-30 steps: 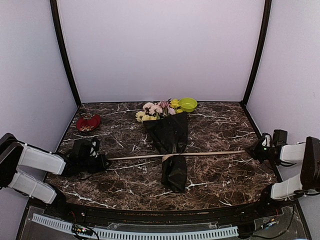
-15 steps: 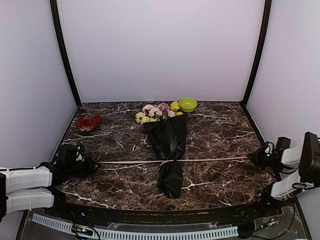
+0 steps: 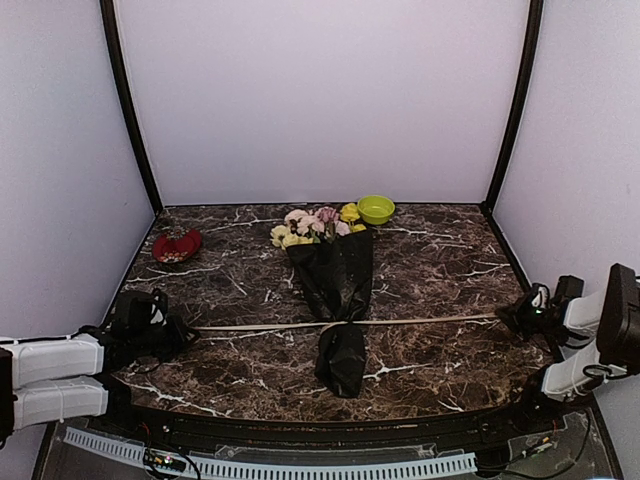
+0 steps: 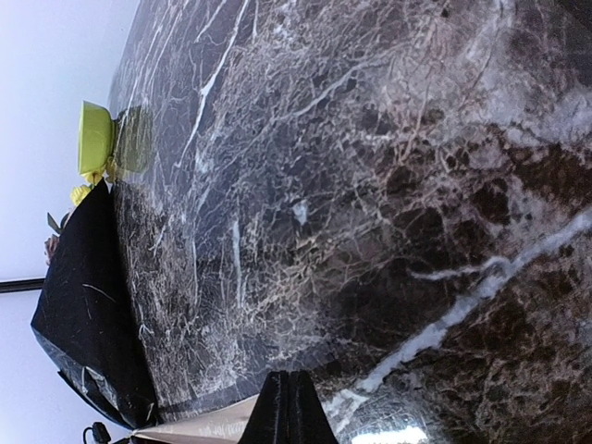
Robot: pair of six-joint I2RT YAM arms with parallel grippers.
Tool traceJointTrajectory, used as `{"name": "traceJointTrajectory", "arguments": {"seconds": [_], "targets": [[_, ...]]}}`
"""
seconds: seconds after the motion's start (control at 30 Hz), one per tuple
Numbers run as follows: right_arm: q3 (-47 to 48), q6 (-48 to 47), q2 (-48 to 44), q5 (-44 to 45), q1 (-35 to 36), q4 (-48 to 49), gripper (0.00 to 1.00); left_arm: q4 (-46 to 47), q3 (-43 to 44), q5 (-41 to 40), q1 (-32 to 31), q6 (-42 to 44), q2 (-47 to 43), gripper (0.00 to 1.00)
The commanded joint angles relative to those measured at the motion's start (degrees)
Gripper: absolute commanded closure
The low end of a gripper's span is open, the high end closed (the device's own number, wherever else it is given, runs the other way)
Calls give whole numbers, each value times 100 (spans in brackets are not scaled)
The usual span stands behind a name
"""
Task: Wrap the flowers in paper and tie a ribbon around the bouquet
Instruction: Tie the ribbon around the folded bouquet.
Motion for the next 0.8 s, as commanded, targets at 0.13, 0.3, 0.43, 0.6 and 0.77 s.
{"name": "traceJointTrajectory", "arguments": {"seconds": [0.13,0.3,0.43,0.6,0.77], "targets": [[300,-251,-496,1048,-304,354,100,-239,-116,-776,272,263,-182,100],[674,-339,-1406,1280,740,-418,100,-1174,1051,-1184,-583,1035,-232,100],[1091,-245,-1860,1305,1728,-1079,100,-1343,1977,-1255,-1464,1498,-393,100],[1606,-315,-2103,1292,3016,-2132,100,-1233,2797,-1454,-2655,2042,-94,100],[1943,-284,-2402,1372,4063,-2920,100,-1161,3526,-2135,-4044,2599,672,100]]}}
